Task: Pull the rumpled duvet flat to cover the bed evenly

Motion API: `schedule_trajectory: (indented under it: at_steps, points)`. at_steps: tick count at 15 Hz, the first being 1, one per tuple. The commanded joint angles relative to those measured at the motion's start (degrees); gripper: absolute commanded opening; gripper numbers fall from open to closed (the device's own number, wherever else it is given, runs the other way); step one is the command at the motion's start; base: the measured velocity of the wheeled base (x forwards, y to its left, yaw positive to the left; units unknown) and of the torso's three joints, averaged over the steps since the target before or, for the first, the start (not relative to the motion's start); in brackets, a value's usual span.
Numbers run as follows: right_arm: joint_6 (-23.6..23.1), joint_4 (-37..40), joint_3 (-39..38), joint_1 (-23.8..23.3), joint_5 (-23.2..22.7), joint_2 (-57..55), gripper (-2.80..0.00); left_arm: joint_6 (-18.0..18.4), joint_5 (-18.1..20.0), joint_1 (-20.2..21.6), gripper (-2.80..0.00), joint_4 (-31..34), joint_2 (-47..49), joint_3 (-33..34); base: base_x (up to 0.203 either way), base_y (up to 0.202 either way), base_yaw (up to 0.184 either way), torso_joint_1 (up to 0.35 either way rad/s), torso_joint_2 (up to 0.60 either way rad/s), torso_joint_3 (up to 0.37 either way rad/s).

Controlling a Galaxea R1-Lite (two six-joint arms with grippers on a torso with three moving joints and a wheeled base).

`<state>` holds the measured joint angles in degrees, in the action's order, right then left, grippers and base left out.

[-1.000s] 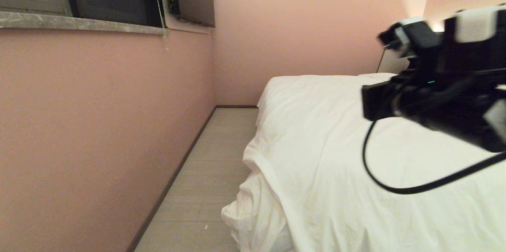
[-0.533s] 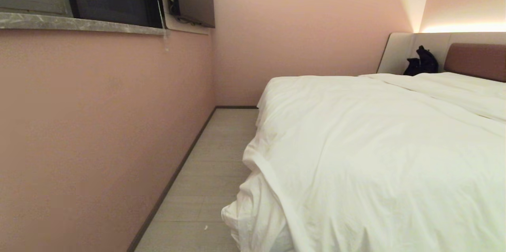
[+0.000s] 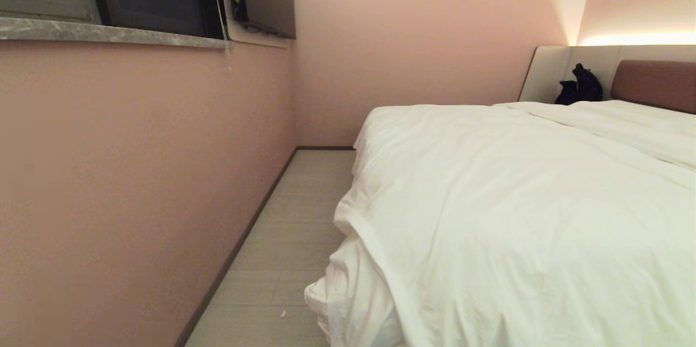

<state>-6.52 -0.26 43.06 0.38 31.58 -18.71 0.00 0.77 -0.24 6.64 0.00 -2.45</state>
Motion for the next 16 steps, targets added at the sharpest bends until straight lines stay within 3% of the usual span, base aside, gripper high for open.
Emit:
schedule_trajectory:
  at_steps: [1,6,12,16]
  points:
    - [-0.2,0.1,-3.3,-0.4,-4.8,8.1,-2.8,0.0,0.0,0.0,-2.8,0.0,0.0,0.0,0.0,0.0,0.0,0.0,0.0,0.0]
    - [0.2,2.5,-13.6,-0.5,-20.1,18.7,-2.8,0.0,0.0,0.0,-2.8,0.0,0.0,0.0,0.0,0.0,0.0,0.0,0.0,0.0]
    - [0.5,-0.5,-31.9,-0.5,-30.5,18.7,-2.8,0.0,0.0,0.1,-2.8,0.0,0.0,0.1,0.0,0.0,0.0,0.0,0.0,0.0]
    - [0.6,-2.8,-41.2,-0.5,-31.5,18.7,-2.8,0.0,0.0,0.0,-2.8,0.0,0.0,0.0,0.0,0.0,0.0,0.0,0.0,0.0]
